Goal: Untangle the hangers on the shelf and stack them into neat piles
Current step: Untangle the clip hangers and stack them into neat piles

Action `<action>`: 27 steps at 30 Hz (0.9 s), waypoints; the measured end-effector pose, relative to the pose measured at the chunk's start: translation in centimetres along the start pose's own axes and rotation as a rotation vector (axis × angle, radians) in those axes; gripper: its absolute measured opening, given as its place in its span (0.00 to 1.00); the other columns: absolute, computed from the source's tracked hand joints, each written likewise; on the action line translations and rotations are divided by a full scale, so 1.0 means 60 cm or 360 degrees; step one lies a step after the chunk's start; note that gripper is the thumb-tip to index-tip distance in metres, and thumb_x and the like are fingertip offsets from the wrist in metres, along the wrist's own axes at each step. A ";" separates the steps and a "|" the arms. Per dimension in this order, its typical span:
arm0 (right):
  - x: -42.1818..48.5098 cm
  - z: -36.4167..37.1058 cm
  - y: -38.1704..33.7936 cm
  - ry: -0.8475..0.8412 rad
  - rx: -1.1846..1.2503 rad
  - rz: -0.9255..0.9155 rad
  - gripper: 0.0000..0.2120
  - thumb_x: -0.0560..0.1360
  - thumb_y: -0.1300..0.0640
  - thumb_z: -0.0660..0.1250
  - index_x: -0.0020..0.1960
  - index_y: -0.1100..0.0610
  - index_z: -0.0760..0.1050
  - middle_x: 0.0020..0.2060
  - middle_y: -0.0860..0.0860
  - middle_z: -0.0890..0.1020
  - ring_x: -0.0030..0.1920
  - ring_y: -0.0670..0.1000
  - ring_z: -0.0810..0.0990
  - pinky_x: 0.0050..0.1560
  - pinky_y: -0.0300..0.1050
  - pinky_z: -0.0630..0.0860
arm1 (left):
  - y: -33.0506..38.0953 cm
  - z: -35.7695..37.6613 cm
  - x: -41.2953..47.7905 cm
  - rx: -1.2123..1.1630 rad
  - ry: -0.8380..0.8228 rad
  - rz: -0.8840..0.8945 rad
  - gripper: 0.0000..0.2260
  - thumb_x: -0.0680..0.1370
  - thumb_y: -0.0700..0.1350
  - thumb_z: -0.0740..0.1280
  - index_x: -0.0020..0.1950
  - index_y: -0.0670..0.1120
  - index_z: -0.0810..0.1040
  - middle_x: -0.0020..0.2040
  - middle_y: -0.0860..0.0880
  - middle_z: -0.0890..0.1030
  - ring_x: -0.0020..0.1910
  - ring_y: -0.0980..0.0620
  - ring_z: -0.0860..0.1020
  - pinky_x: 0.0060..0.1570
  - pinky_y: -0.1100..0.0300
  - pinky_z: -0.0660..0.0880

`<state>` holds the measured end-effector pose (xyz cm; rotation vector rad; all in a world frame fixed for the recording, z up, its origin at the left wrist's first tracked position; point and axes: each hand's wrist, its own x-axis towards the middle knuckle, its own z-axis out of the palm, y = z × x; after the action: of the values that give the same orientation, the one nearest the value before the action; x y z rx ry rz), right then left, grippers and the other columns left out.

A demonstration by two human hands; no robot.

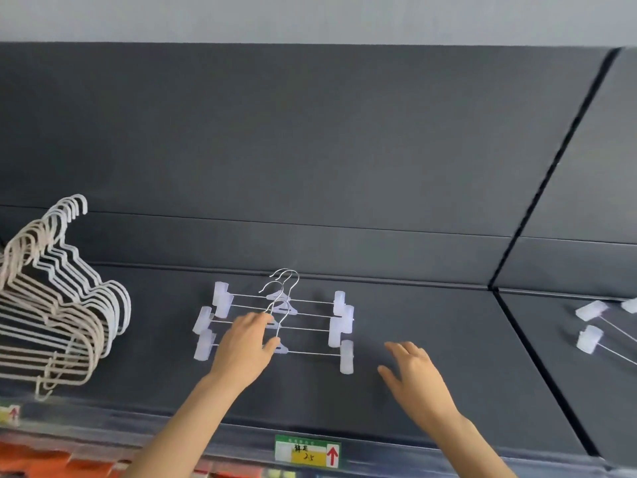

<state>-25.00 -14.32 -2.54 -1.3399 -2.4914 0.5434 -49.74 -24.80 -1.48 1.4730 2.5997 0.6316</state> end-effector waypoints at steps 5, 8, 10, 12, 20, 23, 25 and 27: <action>-0.046 -0.061 0.091 -0.0012 -0.0317 0.0001 0.21 0.79 0.47 0.56 0.70 0.53 0.63 0.65 0.49 0.71 0.62 0.52 0.69 0.60 0.43 0.69 | 0.118 0.037 -0.013 0.0116 -0.0067 0.0278 0.15 0.78 0.48 0.61 0.64 0.47 0.71 0.63 0.52 0.75 0.65 0.50 0.70 0.60 0.57 0.69; -0.079 -0.102 0.162 -0.0017 -0.0406 0.0047 0.24 0.79 0.45 0.55 0.72 0.54 0.59 0.68 0.49 0.68 0.66 0.52 0.67 0.63 0.45 0.67 | 0.206 0.064 -0.032 0.0151 -0.0092 0.0390 0.16 0.78 0.49 0.60 0.65 0.48 0.71 0.63 0.52 0.75 0.65 0.50 0.69 0.58 0.57 0.68; -0.105 -0.131 0.213 -0.0006 -0.0424 0.0083 0.25 0.79 0.45 0.55 0.72 0.54 0.59 0.68 0.49 0.67 0.66 0.52 0.66 0.64 0.46 0.66 | 0.269 0.086 -0.049 0.0178 -0.0130 0.0436 0.17 0.78 0.51 0.61 0.67 0.49 0.69 0.64 0.52 0.74 0.65 0.50 0.69 0.60 0.57 0.68; -0.131 -0.161 0.264 0.0010 -0.0412 0.0131 0.24 0.79 0.45 0.55 0.71 0.54 0.60 0.67 0.49 0.68 0.66 0.53 0.67 0.63 0.46 0.66 | 0.332 0.111 -0.068 0.0203 -0.0177 0.0469 0.18 0.79 0.51 0.60 0.67 0.49 0.68 0.65 0.51 0.73 0.65 0.50 0.68 0.60 0.57 0.68; -0.212 -0.270 0.447 0.0035 -0.0354 0.0283 0.26 0.78 0.46 0.58 0.72 0.54 0.60 0.69 0.50 0.67 0.68 0.54 0.65 0.66 0.49 0.64 | 0.538 0.193 -0.135 0.0154 -0.0292 0.0577 0.18 0.79 0.50 0.59 0.68 0.48 0.68 0.67 0.50 0.72 0.68 0.50 0.67 0.64 0.56 0.66; -0.228 -0.298 0.496 0.0036 -0.0327 0.0348 0.26 0.78 0.46 0.58 0.72 0.55 0.60 0.69 0.51 0.67 0.68 0.54 0.65 0.67 0.50 0.65 | 0.593 0.214 -0.142 0.0137 -0.0333 0.0616 0.18 0.79 0.50 0.59 0.69 0.48 0.68 0.68 0.50 0.71 0.69 0.50 0.66 0.67 0.55 0.66; -0.233 -0.313 0.528 0.0057 -0.0326 0.0382 0.24 0.77 0.46 0.59 0.70 0.55 0.63 0.67 0.51 0.69 0.67 0.55 0.67 0.66 0.49 0.65 | 0.627 0.227 -0.139 0.0135 -0.0351 0.0648 0.18 0.80 0.50 0.59 0.69 0.48 0.68 0.68 0.50 0.72 0.69 0.50 0.66 0.66 0.56 0.66; -0.234 -0.325 0.558 0.0080 -0.0315 0.0425 0.21 0.77 0.47 0.58 0.67 0.55 0.66 0.65 0.51 0.71 0.64 0.55 0.68 0.64 0.49 0.66 | 0.657 0.242 -0.129 0.0128 -0.0360 0.0677 0.17 0.80 0.49 0.59 0.68 0.47 0.68 0.67 0.50 0.73 0.68 0.50 0.67 0.65 0.56 0.67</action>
<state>15.20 -5.29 -0.52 -1.7537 -2.3920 0.3163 -10.07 -9.05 -0.14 2.0141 2.1810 0.3657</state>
